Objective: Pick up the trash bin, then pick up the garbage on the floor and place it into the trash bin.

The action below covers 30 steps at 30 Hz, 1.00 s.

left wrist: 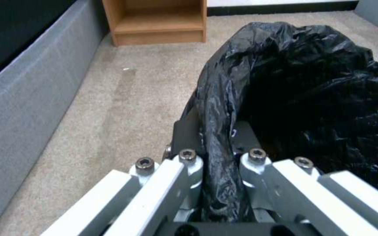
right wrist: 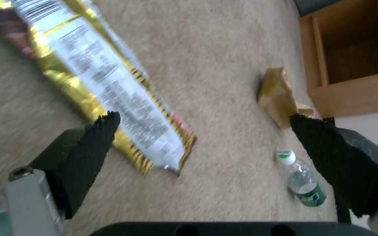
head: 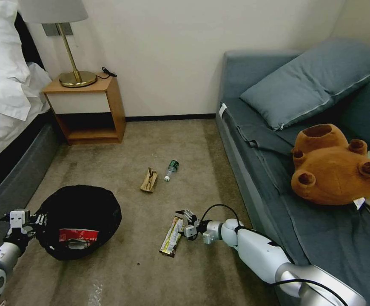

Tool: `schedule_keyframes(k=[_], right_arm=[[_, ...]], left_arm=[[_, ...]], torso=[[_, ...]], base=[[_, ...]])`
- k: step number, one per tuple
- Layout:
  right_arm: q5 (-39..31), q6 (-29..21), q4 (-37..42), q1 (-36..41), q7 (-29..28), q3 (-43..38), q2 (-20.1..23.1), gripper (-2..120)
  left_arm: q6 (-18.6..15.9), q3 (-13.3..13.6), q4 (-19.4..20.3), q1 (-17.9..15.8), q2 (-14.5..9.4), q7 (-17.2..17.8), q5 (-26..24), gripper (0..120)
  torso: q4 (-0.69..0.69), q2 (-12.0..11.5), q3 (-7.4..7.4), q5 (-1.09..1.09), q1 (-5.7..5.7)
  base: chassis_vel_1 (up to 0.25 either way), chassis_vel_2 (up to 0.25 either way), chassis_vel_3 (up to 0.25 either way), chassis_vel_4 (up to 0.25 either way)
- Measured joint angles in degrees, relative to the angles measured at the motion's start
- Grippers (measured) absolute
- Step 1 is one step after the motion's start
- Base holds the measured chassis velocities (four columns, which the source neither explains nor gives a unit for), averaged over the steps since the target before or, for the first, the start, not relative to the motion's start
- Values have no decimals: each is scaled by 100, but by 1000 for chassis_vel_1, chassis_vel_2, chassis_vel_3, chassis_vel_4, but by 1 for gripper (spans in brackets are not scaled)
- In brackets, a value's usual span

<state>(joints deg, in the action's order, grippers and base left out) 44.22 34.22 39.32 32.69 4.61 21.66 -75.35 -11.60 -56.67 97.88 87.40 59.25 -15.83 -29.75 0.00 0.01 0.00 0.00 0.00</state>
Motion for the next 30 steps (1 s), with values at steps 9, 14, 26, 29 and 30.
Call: schedule_keyframes(k=[9,14,26,29,30], right_arm=[[389,62,-16,182,33,-299,-32,100],[501,70,-69,231,34,-353,-155,100],[518,68,-186,304,23,-327,-285,100],[527,36,-249,292,22,-305,-349,100],[532,26,-261,288,21,-303,-368,100]], left_arm=[[13,34,67,-1,142,-25,116,5],[18,37,97,27,203,-43,158,5],[40,-99,143,124,231,-101,163,5],[47,-112,149,132,232,-119,162,5],[49,-111,149,133,234,-125,162,5]], torso=[[1,0,0,0,0],[-1,-2,0,0,0],[-1,-2,0,0,0],[1,-2,0,0,0],[1,-1,0,1,0]], base=[[0,0,0,0],[0,0,0,0],[0,0,0,0],[0,0,0,0],[0,0,0,0]])
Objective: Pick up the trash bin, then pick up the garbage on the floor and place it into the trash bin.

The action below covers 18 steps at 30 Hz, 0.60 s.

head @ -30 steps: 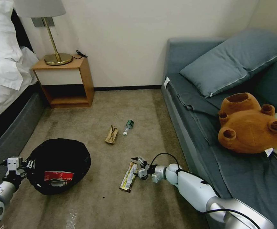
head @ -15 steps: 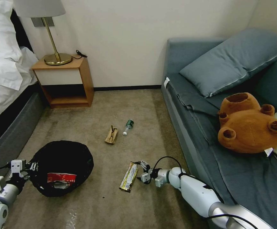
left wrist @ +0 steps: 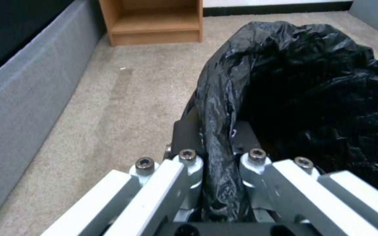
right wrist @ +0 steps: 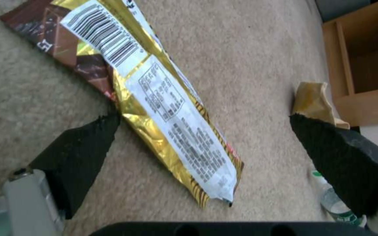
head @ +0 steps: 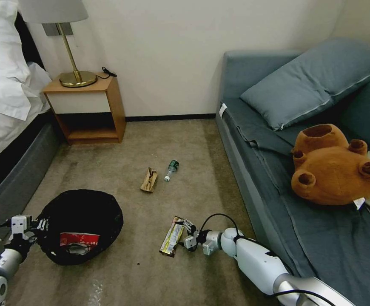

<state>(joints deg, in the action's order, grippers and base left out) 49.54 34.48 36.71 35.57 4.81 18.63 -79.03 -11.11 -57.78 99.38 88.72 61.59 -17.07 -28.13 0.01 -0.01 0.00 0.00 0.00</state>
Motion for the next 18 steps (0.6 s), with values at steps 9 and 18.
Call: schedule_keyframes(k=[9,18], right_arm=[[-64,-78,-179,19,-43,84,-185,100],[-151,-162,-438,-70,-148,226,-387,99]], left_arm=[[35,-35,-7,38,29,-63,1,5],[53,-68,-60,45,20,-102,-9,5]], torso=[[-1,0,0,0,0],[0,1,0,1,0]], base=[[0,0,0,0],[0,0,0,0]])
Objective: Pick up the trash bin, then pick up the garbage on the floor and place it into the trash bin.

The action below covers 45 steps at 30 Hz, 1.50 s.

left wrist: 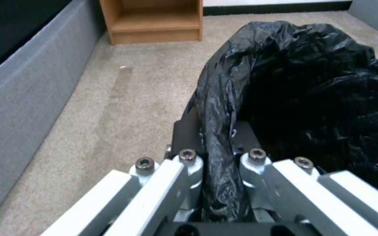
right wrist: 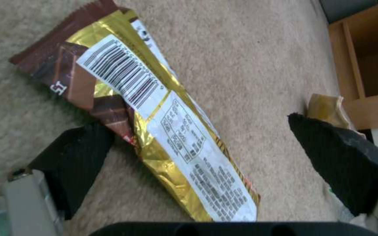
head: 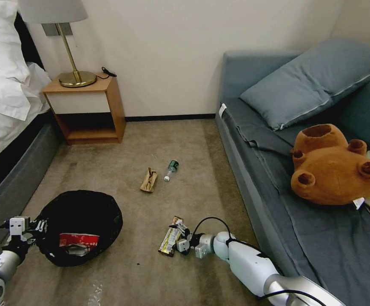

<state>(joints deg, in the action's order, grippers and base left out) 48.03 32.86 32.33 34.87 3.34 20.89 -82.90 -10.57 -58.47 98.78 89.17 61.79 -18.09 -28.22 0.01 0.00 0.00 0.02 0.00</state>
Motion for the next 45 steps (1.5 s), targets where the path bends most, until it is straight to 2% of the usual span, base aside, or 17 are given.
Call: schedule_keyframes(k=[2,6,8,10,14,15,16,18,19,21,22,24,28,29,33,41,45], right_arm=[[-6,-26,-18,0,-32,22,-15,98],[-204,-186,-121,16,-150,179,-87,82],[-211,-191,-142,15,-149,184,-100,79],[-217,-198,-197,5,-128,192,-131,69],[-223,-202,-260,-11,-101,193,-168,61],[-240,-208,-341,-31,-77,190,-202,53],[-240,-208,-341,-31,-77,190,-202,53],[-291,-221,-527,-55,-61,182,-279,37],[-291,-221,-527,-55,-61,182,-279,37],[-328,-246,-590,-40,-42,188,-302,27],[-328,-246,-590,-40,-42,188,-302,27],[-333,-265,-606,-26,-9,205,-324,16],[-346,-272,-621,-44,12,221,-344,8],[-357,-276,-625,-76,36,225,-351,1],[-445,-249,-516,-170,93,159,-336,0],[-777,187,-118,-662,344,-123,-228,0],[-1182,376,16,-952,514,-249,-143,0]], left_arm=[[2,0,-12,-2,1,-4,0,5],[27,0,-94,-23,0,-28,-1,5],[30,0,-107,-29,-4,-32,-4,5],[32,0,-135,-45,-20,-40,-15,5],[33,0,-155,-61,-35,-42,-26,5],[34,-1,-169,-72,-47,-42,-38,5],[34,-1,-169,-72,-47,-42,-38,5],[34,0,-195,-88,-72,-44,-66,5],[34,0,-195,-88,-72,-44,-66,5],[38,1,-221,-90,-86,-50,-97,5],[38,1,-221,-90,-86,-50,-97,5],[48,7,-255,-105,-89,-53,-101,5],[48,16,-272,-125,-83,-54,-102,5],[49,23,-300,-142,-74,-53,-104,5],[49,27,-325,-152,-67,-48,-104,5],[53,50,-362,-201,-65,-49,-103,5],[69,52,-371,-204,-56,-49,-103,5]], torso=[[0,0,0,0,0],[1,1,0,0,0],[0,1,0,0,0],[1,2,-1,0,0],[0,1,0,-1,0],[0,2,0,-1,0],[0,2,0,-1,0],[0,2,-1,-2,0],[0,2,-1,-2,0],[-1,1,-1,-2,0],[-1,1,-1,-2,0],[-1,1,0,-2,0],[-2,0,1,-3,0],[-3,-1,1,-4,0],[-2,-1,2,-1,-1],[-2,-1,1,-2,0],[0,-1,2,-2,-1]], base=[[0,0,0,0],[0,0,0,0],[0,0,0,0],[0,0,0,0],[0,0,0,0],[0,0,0,0],[0,0,0,0],[0,0,0,0],[0,0,0,0],[0,0,0,0],[0,0,0,0],[0,0,0,0],[0,0,0,0],[0,0,0,0],[0,0,0,0],[0,0,0,0],[0,0,0,0]])
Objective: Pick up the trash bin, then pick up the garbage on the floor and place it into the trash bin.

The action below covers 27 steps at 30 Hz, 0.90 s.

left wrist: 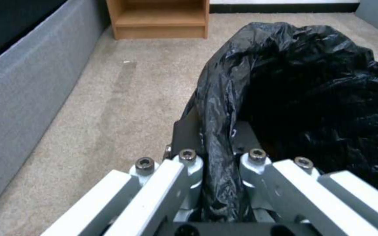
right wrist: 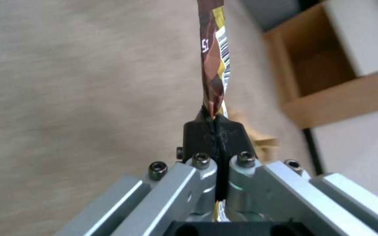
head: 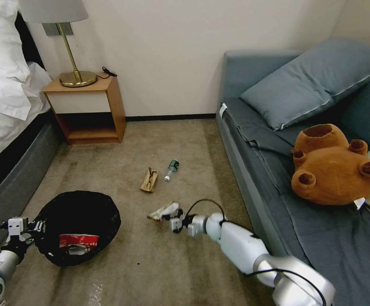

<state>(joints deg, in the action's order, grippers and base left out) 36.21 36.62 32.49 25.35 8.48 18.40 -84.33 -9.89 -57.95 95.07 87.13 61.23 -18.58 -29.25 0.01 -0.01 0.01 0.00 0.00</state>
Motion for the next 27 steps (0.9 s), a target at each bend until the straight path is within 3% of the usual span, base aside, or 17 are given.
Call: schedule_keyframes(k=[8,11,12,15,16,17,22,24,27], right_arm=[[-577,221,317,-637,272,-285,-8,0],[-1539,312,1014,-1199,803,-57,165,0],[-1539,312,1014,-1199,803,-57,165,0],[-3218,327,1665,-1414,1591,542,346,0],[-3218,327,1665,-1414,1591,542,346,0],[-3926,204,2153,-1472,1893,905,429,0],[-4730,-7,2808,-1543,2106,1595,464,0],[-5381,-167,3115,-1636,2109,2202,387,0],[-5729,-193,3112,-1719,2135,2654,235,0]], left_arm=[[8,32,-27,-46,-11,31,-2,5],[7,58,15,-64,-55,72,-31,5],[7,58,15,-64,-55,72,-31,5],[-4,96,65,-95,-99,132,-85,5],[-4,96,65,-95,-99,132,-85,5],[-21,131,68,-129,-132,163,-104,5],[-39,205,57,-205,-200,233,-154,5],[-40,286,15,-277,-238,289,-185,5],[-27,376,16,-330,-236,382,-247,5]], torso=[[-2,0,0,0,0],[0,0,0,1,0],[0,0,0,1,0],[0,0,-1,0,0],[0,0,-1,0,0],[0,1,-1,1,0],[-1,1,-1,1,0],[-1,1,-1,1,0],[-2,1,-1,1,0]], base=[[0,0,0,0],[0,0,0,0],[0,0,0,0],[0,0,0,0],[0,0,0,0],[0,0,0,0],[0,0,0,0],[0,0,0,0],[0,0,0,0]])
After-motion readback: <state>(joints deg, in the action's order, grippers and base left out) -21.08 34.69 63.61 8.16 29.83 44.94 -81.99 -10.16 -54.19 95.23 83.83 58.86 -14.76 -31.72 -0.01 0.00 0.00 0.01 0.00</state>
